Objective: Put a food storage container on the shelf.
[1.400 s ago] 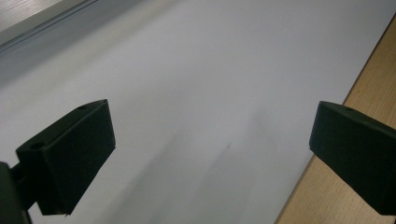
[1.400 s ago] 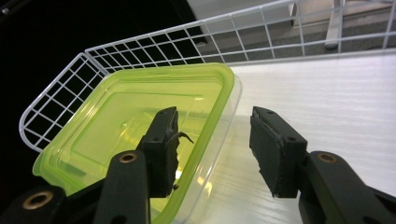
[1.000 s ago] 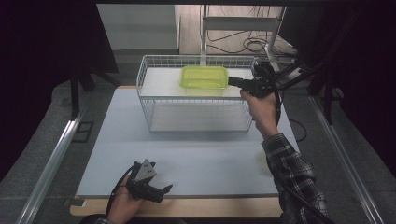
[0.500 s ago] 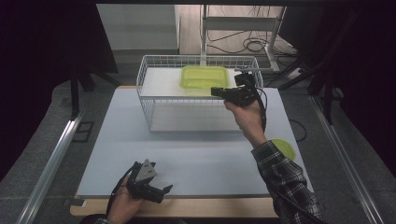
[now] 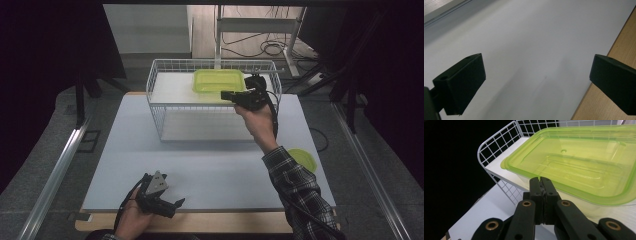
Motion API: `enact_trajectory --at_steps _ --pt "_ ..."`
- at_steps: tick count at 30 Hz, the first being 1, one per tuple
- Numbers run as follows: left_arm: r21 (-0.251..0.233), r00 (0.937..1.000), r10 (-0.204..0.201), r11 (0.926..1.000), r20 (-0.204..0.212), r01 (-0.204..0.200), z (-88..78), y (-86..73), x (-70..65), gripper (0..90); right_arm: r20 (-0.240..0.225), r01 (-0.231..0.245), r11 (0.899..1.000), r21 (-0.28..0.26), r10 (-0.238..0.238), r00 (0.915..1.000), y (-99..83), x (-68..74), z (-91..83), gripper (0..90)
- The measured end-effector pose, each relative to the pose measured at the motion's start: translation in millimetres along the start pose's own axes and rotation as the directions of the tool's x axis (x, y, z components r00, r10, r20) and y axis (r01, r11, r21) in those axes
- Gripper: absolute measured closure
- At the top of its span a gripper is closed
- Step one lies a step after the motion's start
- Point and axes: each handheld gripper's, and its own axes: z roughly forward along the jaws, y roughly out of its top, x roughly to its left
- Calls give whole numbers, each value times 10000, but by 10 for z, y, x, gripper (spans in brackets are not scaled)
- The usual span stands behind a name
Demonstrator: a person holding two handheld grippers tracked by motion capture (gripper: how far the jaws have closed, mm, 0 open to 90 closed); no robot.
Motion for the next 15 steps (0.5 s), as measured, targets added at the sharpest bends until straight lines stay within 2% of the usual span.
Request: enact_trajectory --at_steps 6,8,15 --pt "-54 10000 -70 10000 7 70 -9 1 8 3 -210 -29 10000 -29 28 9998 -23 15 -3 864" --pt "-45 9999 -108 9999 -29 108 -15 3 15 7 -375 73 10000 44 -72 9993 -65 46 -25 842" --pt "-14 9999 -153 9999 -74 152 -20 8 13 7 -378 499 9986 191 -492 9981 -225 108 -97 724"
